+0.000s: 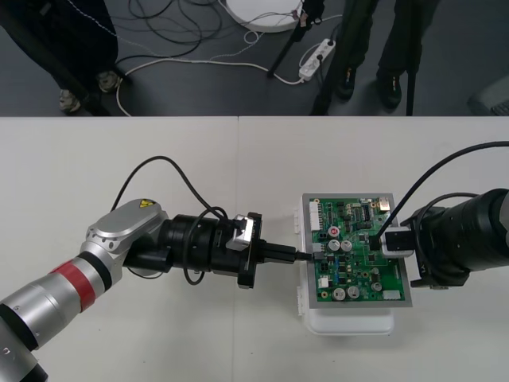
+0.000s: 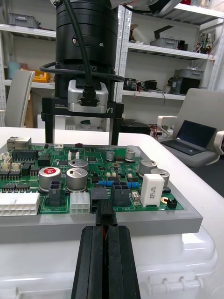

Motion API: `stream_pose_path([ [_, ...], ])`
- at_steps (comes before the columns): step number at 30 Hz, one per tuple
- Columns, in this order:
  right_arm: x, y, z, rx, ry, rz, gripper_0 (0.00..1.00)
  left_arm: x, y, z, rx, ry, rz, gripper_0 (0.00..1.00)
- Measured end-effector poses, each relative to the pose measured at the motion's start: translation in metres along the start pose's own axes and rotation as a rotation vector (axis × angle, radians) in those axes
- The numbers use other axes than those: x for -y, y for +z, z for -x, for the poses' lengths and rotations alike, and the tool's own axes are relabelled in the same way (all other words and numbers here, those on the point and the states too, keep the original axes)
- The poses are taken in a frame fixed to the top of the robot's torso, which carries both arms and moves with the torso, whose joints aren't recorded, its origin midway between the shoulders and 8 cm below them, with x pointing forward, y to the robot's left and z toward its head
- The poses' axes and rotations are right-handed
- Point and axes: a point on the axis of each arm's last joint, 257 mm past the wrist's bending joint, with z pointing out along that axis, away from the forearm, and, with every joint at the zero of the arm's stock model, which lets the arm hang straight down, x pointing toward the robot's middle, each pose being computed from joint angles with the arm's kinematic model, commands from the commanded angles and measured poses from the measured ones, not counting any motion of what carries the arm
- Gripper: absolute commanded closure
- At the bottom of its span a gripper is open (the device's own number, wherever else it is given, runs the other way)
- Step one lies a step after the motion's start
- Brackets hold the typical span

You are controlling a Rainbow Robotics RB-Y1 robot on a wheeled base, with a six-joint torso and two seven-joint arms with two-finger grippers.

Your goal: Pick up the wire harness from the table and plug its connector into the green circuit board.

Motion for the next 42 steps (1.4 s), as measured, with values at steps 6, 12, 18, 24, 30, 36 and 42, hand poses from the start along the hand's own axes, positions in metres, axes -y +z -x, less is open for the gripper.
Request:
stream_pose_path([
  [6, -0.004, 0.001, -0.001, -0.022, -0.011, 0.016, 0.0, 0.0, 0.0, 0.0, 0.001, 0.0, 0.0, 1.0],
  [12, -0.004, 0.003, 0.006, -0.015, 0.008, 0.014, 0.0, 0.0, 0.0, 0.0, 0.001, -0.001, 0.0, 1.0],
  [18, -0.002, 0.003, 0.011, -0.007, 0.003, 0.009, 0.0, 0.0, 0.001, 0.001, 0.002, -0.001, 0.0, 1.0],
  [24, 0.0, 0.003, 0.012, -0.006, -0.001, 0.001, 0.0, -0.001, 0.005, 0.002, 0.009, -0.003, 0.004, 1.0],
  [30, 0.001, 0.003, 0.011, -0.009, -0.003, -0.001, 0.0, -0.003, 0.005, 0.001, 0.004, -0.003, 0.013, 1.0],
  [36, 0.001, 0.003, 0.011, -0.01, -0.003, -0.002, 0.0, -0.005, 0.005, -0.001, -0.001, -0.003, 0.022, 1.0],
  [42, 0.002, 0.003, 0.011, -0.011, -0.004, -0.004, 0.0, -0.005, 0.005, -0.001, -0.003, -0.004, 0.023, 1.0],
])
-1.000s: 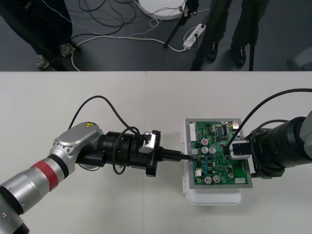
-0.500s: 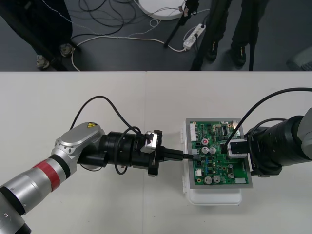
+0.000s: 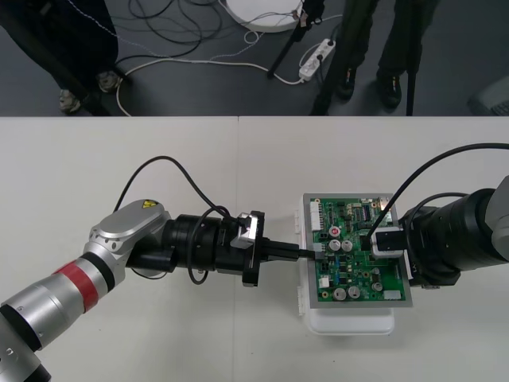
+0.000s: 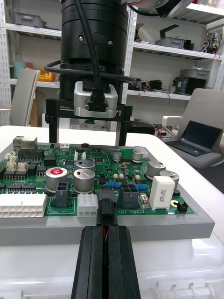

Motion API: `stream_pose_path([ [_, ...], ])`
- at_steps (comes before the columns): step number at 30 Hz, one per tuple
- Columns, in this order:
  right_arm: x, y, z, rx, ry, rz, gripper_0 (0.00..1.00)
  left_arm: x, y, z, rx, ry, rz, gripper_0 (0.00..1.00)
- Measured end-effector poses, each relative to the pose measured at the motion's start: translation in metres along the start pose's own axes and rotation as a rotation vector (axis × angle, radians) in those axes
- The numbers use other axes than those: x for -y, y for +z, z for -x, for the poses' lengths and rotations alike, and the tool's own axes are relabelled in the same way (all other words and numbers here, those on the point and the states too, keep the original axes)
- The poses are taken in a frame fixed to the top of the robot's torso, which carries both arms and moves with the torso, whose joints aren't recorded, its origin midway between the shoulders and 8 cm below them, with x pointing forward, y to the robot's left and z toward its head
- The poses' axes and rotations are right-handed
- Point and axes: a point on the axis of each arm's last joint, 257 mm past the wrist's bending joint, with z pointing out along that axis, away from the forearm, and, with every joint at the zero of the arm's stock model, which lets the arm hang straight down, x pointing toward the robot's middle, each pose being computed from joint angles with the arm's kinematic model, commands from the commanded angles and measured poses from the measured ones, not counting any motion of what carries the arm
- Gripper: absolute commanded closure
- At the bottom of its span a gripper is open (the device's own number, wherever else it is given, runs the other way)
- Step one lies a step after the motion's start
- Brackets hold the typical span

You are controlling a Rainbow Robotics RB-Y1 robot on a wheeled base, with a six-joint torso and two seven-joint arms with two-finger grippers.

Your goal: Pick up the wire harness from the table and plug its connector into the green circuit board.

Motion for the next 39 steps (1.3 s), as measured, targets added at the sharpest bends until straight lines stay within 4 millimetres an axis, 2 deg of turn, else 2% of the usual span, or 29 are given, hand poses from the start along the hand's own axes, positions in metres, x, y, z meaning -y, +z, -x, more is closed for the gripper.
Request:
stream_pose_path([
  [9, -0.0003, 0.0, -0.0002, -0.002, -0.001, 0.001, 0.0, 0.0051, 0.0027, -0.0042, -0.009, -0.008, -0.009, 1.0],
  [39, 0.0014, -0.001, 0.0016, 0.002, -0.002, 0.0, 0.0, 0.004, 0.0081, -0.0022, 0.002, -0.015, -0.001, 1.0],
])
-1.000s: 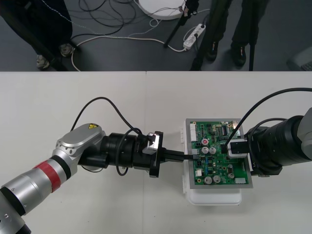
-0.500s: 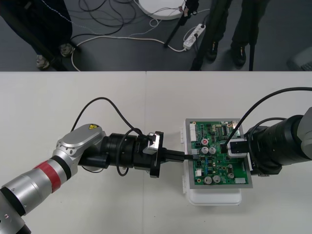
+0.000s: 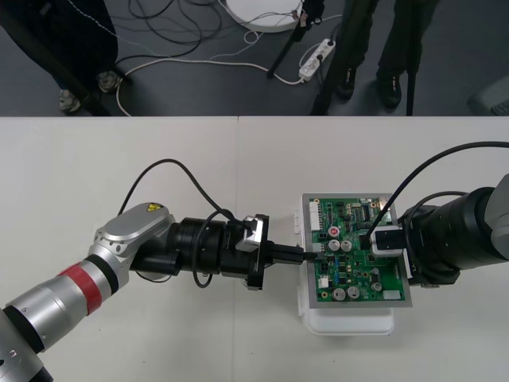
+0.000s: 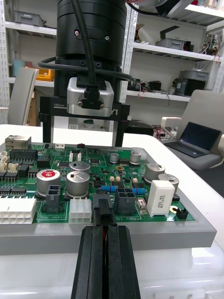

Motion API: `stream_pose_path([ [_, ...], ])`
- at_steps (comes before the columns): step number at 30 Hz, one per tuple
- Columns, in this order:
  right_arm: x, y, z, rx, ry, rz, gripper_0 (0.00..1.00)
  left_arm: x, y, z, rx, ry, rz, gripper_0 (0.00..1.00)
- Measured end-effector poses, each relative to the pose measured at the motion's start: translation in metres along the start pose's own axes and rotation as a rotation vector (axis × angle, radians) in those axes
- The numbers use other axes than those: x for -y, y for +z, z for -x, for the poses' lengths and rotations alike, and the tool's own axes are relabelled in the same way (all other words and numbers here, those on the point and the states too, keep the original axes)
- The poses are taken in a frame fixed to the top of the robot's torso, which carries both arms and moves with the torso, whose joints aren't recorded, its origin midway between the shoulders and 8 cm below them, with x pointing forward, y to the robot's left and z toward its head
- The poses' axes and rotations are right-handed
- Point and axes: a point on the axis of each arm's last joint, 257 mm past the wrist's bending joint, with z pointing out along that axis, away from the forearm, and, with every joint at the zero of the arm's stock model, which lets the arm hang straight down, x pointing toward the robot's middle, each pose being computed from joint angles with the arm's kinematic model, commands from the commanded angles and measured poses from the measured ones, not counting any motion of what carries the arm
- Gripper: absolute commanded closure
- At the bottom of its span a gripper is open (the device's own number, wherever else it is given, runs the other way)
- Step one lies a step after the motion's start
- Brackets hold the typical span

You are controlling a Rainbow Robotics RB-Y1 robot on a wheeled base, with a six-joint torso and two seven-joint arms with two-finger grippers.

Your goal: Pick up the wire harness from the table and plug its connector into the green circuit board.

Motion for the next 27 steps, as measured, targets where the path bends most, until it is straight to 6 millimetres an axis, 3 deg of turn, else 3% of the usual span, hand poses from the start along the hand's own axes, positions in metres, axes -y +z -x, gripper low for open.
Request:
stream_pose_path([
  [24, 0.0003, 0.0001, -0.0007, -0.002, 0.001, 0.0, 0.0, -0.0006, 0.0027, 0.0011, 0.009, -0.009, 0.008, 0.99],
  [25, 0.0004, 0.0002, -0.001, -0.002, 0.001, 0.0, 0.0, -0.0008, 0.0028, 0.0011, 0.009, -0.009, 0.009, 0.79],
  [26, 0.0005, 0.0002, -0.0011, -0.003, 0.001, 0.0, 0.0, -0.0009, 0.0028, 0.0012, 0.009, -0.01, 0.009, 0.44],
  [27, 0.0006, 0.0002, -0.001, -0.002, 0.001, -0.001, 0.0, -0.001, 0.0028, 0.0014, 0.01, -0.01, 0.01, 0.0],
])
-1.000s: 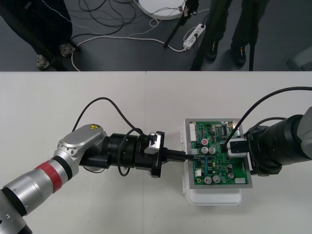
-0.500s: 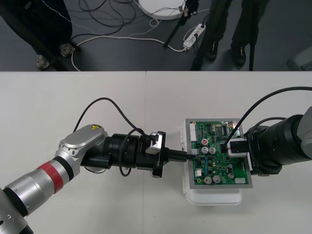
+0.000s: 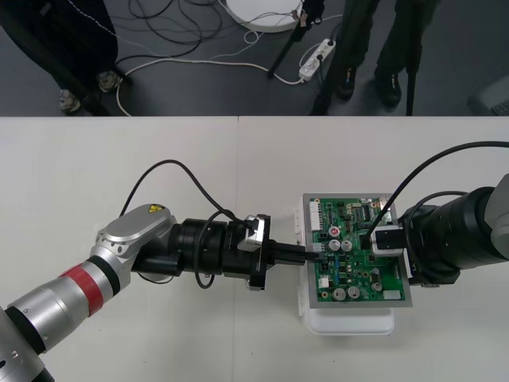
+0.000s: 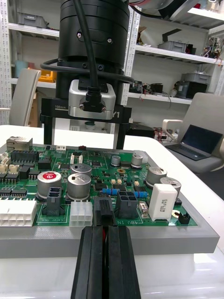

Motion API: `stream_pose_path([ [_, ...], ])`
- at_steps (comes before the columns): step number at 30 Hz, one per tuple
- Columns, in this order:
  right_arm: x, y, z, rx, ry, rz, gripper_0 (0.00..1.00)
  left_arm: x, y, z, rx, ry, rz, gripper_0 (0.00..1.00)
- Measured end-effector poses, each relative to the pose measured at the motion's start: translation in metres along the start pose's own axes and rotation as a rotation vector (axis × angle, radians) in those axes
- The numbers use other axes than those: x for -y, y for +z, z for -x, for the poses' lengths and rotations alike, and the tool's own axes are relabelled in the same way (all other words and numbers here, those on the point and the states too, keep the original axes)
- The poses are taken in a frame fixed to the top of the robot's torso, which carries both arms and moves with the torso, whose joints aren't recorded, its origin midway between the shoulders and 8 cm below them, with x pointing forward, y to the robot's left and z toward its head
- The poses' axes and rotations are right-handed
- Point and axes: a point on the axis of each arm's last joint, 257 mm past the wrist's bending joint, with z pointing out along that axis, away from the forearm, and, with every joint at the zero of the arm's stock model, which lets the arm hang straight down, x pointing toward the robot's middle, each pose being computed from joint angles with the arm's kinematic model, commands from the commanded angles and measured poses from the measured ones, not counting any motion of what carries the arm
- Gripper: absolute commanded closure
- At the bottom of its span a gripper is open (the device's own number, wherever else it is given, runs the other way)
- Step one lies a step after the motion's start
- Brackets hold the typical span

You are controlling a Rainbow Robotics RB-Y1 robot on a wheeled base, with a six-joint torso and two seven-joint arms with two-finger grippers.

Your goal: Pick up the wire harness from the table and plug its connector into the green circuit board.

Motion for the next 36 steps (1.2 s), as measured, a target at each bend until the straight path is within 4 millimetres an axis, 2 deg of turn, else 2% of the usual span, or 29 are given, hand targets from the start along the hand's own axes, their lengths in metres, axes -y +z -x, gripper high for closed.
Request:
stream_pose_path([
  [9, 0.006, 0.0, -0.003, -0.013, -0.006, -0.019, 0.0, -0.003, 0.001, 0.005, 0.019, -0.009, 0.011, 0.0],
  [26, 0.016, 0.009, -0.025, -0.036, 0.057, -0.023, 0.0, -0.003, 0.0, 0.004, 0.017, -0.009, 0.012, 0.0],
  [31, 0.018, 0.011, -0.028, -0.027, 0.082, -0.021, 0.0, -0.005, -0.01, 0.0, -0.002, -0.007, 0.018, 0.0],
  [36, 0.016, 0.011, -0.031, -0.006, 0.13, 0.005, 0.0, -0.009, -0.03, -0.009, -0.043, -0.004, 0.031, 0.0],
])
